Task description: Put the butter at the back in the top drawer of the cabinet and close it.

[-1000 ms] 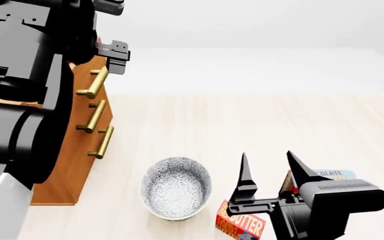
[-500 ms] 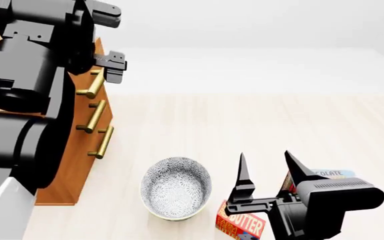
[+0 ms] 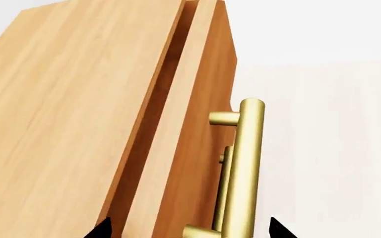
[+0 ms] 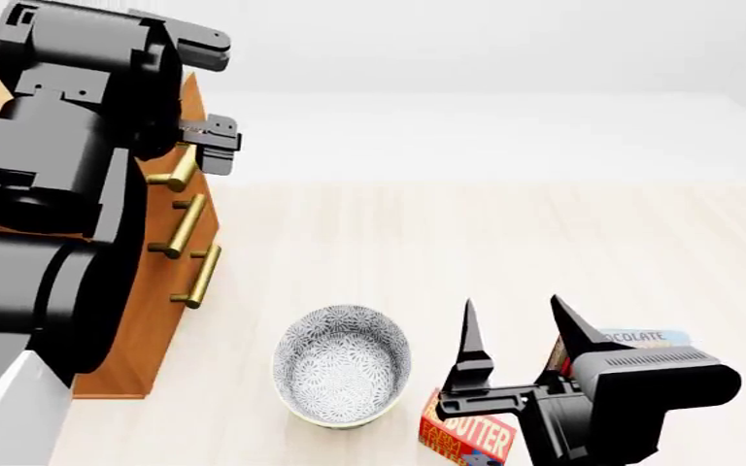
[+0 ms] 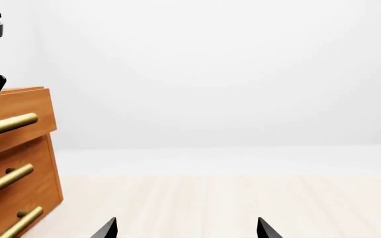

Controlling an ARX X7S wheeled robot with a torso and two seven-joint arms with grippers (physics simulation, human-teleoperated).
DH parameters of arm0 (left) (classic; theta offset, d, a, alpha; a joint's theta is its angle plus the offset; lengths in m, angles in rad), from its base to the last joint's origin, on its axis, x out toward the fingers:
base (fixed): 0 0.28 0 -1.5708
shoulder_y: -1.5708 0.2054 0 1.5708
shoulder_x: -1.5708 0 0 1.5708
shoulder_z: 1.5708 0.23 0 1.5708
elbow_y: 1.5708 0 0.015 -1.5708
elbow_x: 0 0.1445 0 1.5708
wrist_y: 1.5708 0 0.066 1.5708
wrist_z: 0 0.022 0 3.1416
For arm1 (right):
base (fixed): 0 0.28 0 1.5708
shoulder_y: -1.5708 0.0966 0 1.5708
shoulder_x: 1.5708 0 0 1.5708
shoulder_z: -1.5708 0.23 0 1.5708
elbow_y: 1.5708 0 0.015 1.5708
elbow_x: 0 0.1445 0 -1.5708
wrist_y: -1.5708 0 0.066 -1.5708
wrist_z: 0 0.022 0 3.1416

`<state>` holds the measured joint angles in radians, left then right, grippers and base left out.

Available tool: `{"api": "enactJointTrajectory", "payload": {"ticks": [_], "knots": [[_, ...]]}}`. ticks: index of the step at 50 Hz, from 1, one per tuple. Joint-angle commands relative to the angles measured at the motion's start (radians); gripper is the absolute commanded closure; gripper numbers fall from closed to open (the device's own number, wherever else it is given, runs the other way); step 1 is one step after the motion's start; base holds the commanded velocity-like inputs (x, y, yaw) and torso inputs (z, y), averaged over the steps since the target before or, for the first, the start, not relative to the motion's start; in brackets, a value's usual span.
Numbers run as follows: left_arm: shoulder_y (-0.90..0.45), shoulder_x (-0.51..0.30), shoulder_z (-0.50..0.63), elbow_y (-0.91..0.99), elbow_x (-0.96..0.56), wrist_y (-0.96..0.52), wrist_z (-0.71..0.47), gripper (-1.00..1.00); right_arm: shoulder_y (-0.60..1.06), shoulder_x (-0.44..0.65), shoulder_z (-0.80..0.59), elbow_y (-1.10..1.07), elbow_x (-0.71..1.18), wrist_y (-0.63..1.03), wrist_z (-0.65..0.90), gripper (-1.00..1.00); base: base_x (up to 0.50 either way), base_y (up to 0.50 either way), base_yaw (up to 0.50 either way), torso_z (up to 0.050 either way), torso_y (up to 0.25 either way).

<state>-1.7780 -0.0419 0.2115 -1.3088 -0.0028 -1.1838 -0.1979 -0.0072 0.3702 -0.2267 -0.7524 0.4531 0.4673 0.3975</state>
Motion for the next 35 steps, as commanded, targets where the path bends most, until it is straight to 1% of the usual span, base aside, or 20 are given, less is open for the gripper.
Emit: {"api": "enactJointTrajectory", "payload": {"ticks": [1, 35], "knots": [[0.016, -0.016, -0.016, 0.000, 0.001, 0.012, -0.029, -1.00, 0.000, 0.003, -0.006, 0.007, -0.001, -0.004, 0.002, -1.00, 0.00, 0.00, 0.00, 0.000, 0.000], [0.052, -0.037, -0.046, 0.000, 0.000, 0.026, -0.042, -1.00, 0.014, 0.013, -0.024, -0.011, 0.003, 0.018, 0.024, -1.00, 0.00, 0.00, 0.00, 0.000, 0.000]]}}
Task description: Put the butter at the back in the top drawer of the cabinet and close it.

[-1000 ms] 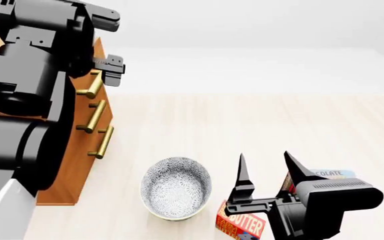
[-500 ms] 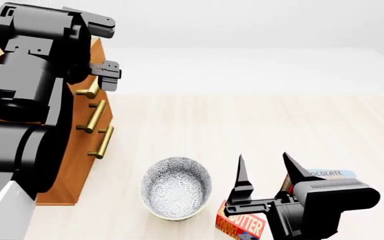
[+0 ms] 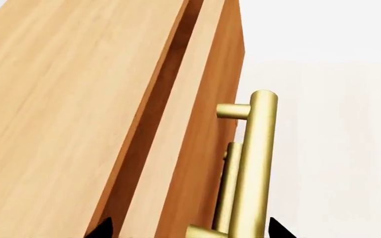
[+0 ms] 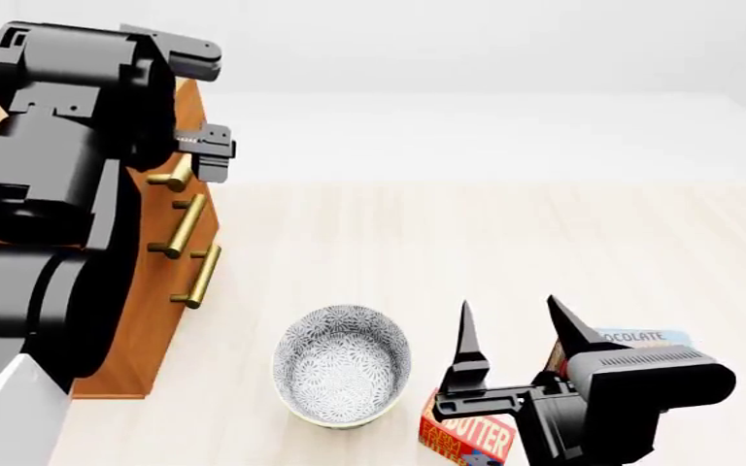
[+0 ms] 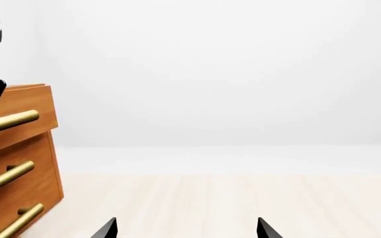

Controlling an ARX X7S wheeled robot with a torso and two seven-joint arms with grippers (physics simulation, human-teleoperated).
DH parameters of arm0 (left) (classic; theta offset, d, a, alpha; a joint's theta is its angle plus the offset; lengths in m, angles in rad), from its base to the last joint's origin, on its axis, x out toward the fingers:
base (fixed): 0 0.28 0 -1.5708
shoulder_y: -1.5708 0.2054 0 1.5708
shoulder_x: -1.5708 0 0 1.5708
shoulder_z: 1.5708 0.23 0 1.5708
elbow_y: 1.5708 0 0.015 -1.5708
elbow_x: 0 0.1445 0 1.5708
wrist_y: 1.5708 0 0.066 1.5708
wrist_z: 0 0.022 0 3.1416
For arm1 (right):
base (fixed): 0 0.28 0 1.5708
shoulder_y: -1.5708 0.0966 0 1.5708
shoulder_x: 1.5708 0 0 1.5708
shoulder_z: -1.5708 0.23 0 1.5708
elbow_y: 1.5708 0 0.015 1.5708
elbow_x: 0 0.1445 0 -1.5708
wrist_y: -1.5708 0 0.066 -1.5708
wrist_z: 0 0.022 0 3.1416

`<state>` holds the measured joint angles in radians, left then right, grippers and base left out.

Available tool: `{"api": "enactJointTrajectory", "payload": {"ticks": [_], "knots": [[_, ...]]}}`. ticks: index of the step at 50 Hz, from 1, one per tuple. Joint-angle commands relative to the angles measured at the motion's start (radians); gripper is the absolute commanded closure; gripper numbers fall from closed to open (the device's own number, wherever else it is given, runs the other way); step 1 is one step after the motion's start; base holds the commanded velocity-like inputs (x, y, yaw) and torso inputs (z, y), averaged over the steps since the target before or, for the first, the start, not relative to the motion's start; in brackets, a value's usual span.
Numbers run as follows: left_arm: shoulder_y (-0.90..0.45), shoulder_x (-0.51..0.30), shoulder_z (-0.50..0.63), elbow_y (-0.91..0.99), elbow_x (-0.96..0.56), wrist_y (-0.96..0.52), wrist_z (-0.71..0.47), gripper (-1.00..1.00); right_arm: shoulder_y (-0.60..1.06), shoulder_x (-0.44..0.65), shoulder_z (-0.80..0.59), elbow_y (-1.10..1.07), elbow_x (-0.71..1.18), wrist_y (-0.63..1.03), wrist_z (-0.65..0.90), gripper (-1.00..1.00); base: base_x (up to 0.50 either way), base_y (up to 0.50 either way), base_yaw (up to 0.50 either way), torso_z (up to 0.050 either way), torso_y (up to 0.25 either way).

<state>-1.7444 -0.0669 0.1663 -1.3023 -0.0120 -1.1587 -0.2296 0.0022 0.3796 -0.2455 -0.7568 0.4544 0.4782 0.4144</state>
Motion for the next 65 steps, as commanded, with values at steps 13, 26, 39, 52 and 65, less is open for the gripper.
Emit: {"api": "enactJointTrajectory", "payload": {"ticks": [13, 26, 39, 52, 65], "knots": [[0.043, -0.013, -0.020, -0.006, 0.009, 0.010, -0.013, -1.00, 0.004, 0.005, -0.011, 0.000, 0.001, 0.002, 0.010, -1.00, 0.00, 0.00, 0.00, 0.000, 0.000], [0.060, -0.012, -0.044, -0.006, 0.004, 0.002, 0.007, -1.00, 0.009, 0.005, -0.022, -0.004, -0.001, 0.008, 0.018, -1.00, 0.00, 0.00, 0.00, 0.000, 0.000], [0.046, 0.001, -0.183, -0.006, -0.008, -0.060, 0.034, -1.00, 0.008, 0.011, -0.025, -0.017, 0.002, 0.012, 0.027, -1.00, 0.00, 0.00, 0.00, 0.000, 0.000], [0.038, 0.029, -0.224, -0.006, 0.007, -0.074, 0.047, -1.00, 0.002, 0.017, -0.025, -0.019, 0.004, 0.002, 0.028, -1.00, 0.00, 0.00, 0.00, 0.000, 0.000], [0.023, 0.067, -0.150, -0.006, -0.072, -0.073, 0.057, -1.00, -0.006, 0.026, -0.020, -0.032, 0.013, -0.001, 0.032, -1.00, 0.00, 0.00, 0.00, 0.000, 0.000]]}}
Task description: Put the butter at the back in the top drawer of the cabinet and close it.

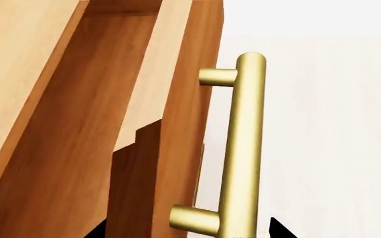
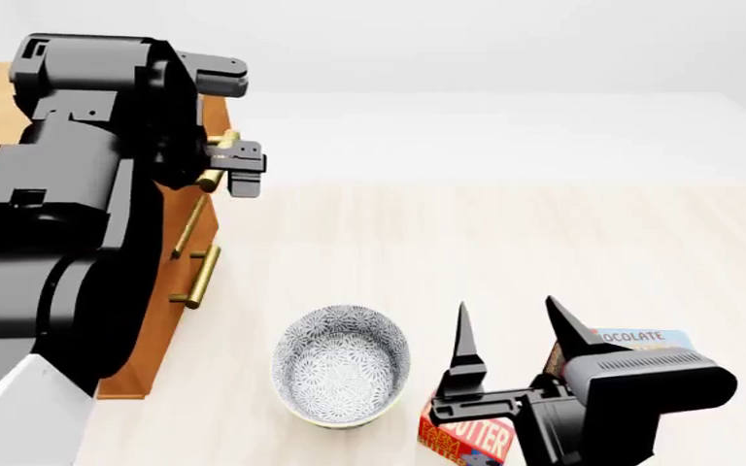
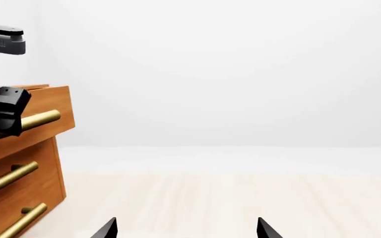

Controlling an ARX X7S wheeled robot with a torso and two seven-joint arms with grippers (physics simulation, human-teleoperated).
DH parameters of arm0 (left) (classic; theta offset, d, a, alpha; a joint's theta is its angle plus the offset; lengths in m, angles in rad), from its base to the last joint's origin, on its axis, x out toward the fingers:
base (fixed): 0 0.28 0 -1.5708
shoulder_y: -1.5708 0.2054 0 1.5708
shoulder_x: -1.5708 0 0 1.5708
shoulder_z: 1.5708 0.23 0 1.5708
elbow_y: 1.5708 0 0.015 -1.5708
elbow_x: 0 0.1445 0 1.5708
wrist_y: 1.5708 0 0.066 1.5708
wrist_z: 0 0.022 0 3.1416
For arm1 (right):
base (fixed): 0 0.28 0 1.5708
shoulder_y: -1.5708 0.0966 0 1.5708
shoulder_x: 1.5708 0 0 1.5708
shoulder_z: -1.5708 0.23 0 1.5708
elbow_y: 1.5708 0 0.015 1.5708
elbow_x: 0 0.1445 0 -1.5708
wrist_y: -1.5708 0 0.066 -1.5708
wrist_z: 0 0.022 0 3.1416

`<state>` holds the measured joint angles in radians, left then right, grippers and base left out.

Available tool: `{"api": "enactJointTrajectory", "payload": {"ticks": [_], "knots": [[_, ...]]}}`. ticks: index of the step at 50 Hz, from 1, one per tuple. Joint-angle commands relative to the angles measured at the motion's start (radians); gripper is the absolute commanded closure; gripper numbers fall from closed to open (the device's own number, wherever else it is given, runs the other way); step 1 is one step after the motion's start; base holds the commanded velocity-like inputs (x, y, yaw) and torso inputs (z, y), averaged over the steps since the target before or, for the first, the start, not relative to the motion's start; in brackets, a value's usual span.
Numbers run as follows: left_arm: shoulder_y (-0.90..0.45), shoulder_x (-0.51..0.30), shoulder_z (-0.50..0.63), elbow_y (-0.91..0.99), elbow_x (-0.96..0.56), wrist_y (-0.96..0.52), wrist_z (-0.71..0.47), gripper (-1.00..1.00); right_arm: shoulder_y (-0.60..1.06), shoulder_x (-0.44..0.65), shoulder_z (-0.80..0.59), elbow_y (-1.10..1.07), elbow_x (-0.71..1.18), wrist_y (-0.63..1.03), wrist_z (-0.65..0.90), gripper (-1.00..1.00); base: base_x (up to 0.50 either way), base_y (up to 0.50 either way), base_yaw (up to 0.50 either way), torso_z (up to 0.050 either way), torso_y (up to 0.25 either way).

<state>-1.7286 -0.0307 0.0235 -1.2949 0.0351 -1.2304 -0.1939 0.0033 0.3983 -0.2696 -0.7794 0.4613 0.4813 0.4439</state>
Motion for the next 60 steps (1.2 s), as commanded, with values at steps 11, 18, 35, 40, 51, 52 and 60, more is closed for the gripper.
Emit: {"api": "enactJointTrajectory", "payload": {"ticks": [11, 18, 35, 40, 51, 52, 60], "knots": [[-0.011, 0.031, 0.363, -0.014, -0.566, 0.015, -0.077, -1.00, -0.020, 0.018, 0.014, -0.017, 0.015, -0.016, 0.002, -1.00, 0.00, 0.00, 0.00, 0.000, 0.000], [-0.018, 0.031, 0.545, -0.014, -0.803, 0.036, -0.134, -1.00, -0.034, 0.027, 0.026, -0.020, 0.023, -0.030, -0.002, -1.00, 0.00, 0.00, 0.00, 0.000, 0.000], [-0.037, 0.031, 1.107, -0.011, -1.481, 0.148, -0.240, -1.00, -0.062, 0.041, 0.048, 0.004, 0.033, -0.074, -0.019, -1.00, 0.00, 0.00, 0.00, 0.000, 0.000], [-0.054, 0.031, 1.380, 0.019, -1.767, 0.204, -0.261, -1.00, -0.063, 0.042, 0.048, 0.011, 0.036, -0.081, -0.023, -1.00, 0.00, 0.00, 0.00, 0.000, 0.000], [-0.090, 0.031, 1.610, 0.134, -2.026, 0.275, -0.284, -1.00, -0.070, 0.048, 0.049, 0.009, 0.038, -0.089, -0.023, -1.00, 0.00, 0.00, 0.00, 0.000, 0.000], [-0.092, 0.031, 1.612, 0.139, -2.035, 0.277, -0.287, -1.00, -0.071, 0.048, 0.049, 0.008, 0.039, -0.089, -0.023, -1.00, 0.00, 0.00, 0.00, 0.000, 0.000], [-0.100, 0.031, 1.613, 0.178, -2.077, 0.297, -0.314, -1.00, -0.081, 0.054, 0.052, 0.005, 0.040, -0.099, -0.024, -1.00, 0.00, 0.00, 0.00, 0.000, 0.000]]}}
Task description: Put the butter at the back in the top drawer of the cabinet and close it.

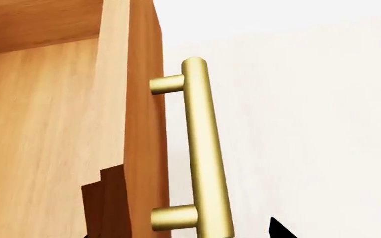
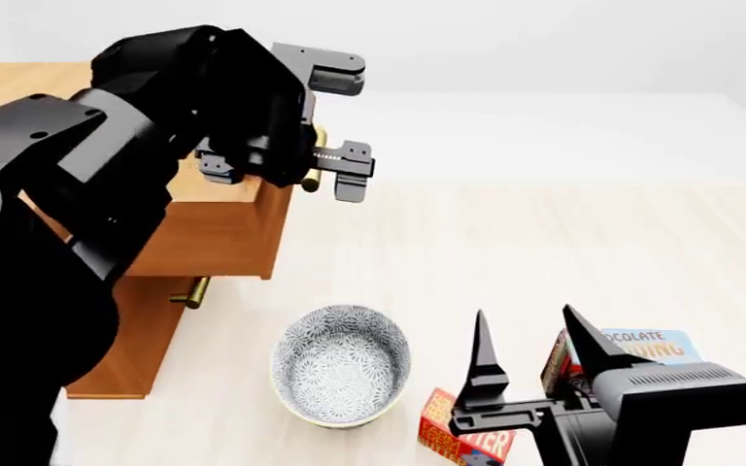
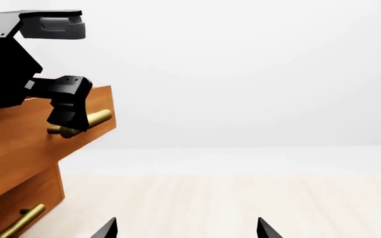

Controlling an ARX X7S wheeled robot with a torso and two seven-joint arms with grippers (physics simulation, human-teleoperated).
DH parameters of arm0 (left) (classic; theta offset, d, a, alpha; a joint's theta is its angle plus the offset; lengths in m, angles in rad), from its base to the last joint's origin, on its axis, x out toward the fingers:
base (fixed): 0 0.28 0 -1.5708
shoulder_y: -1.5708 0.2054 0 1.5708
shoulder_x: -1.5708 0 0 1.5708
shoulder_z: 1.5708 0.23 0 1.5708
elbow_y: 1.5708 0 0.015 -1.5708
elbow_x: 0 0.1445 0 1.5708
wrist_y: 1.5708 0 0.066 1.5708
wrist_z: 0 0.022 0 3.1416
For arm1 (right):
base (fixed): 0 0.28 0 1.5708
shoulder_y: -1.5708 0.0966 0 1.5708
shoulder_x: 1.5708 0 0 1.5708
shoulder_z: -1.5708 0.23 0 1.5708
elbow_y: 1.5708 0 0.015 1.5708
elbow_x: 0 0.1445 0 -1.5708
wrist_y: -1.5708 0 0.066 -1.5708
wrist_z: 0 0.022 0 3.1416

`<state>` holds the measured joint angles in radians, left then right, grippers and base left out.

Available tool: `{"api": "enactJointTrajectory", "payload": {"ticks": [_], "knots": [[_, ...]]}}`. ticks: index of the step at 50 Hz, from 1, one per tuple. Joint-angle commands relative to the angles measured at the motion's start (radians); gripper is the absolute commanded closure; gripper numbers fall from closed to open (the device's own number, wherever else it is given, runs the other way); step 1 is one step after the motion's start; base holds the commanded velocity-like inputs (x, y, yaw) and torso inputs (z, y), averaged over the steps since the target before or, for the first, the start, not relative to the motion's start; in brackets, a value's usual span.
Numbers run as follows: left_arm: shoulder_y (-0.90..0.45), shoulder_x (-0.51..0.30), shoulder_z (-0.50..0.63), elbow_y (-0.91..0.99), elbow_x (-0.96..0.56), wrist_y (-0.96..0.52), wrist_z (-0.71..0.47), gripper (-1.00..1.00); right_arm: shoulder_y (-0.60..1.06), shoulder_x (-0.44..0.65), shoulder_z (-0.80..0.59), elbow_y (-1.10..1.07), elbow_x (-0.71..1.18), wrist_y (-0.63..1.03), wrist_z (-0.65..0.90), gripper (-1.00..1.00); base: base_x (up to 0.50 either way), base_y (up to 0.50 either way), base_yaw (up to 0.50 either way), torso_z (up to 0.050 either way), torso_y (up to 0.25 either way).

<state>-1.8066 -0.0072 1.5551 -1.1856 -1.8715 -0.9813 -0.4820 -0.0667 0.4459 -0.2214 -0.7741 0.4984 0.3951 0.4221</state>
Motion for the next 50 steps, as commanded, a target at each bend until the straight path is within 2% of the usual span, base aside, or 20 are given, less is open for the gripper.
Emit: {"api": "enactJointTrajectory", "payload": {"ticks": [1, 34, 50], "knots": [[-0.022, 0.007, 0.081, 0.076, -0.172, 0.051, -0.029, -1.00, -0.012, 0.007, 0.005, 0.000, 0.003, -0.015, -0.002, -1.00, 0.00, 0.00, 0.00, 0.000, 0.000], [-0.044, 0.007, 0.075, 0.140, -0.369, 0.114, -0.050, -1.00, -0.028, 0.031, 0.019, -0.026, 0.018, -0.021, 0.010, -1.00, 0.00, 0.00, 0.00, 0.000, 0.000], [-0.058, 0.007, 0.071, 0.203, -0.395, 0.144, -0.073, -1.00, -0.052, 0.039, 0.031, -0.020, 0.020, -0.053, 0.004, -1.00, 0.00, 0.00, 0.00, 0.000, 0.001]]}}
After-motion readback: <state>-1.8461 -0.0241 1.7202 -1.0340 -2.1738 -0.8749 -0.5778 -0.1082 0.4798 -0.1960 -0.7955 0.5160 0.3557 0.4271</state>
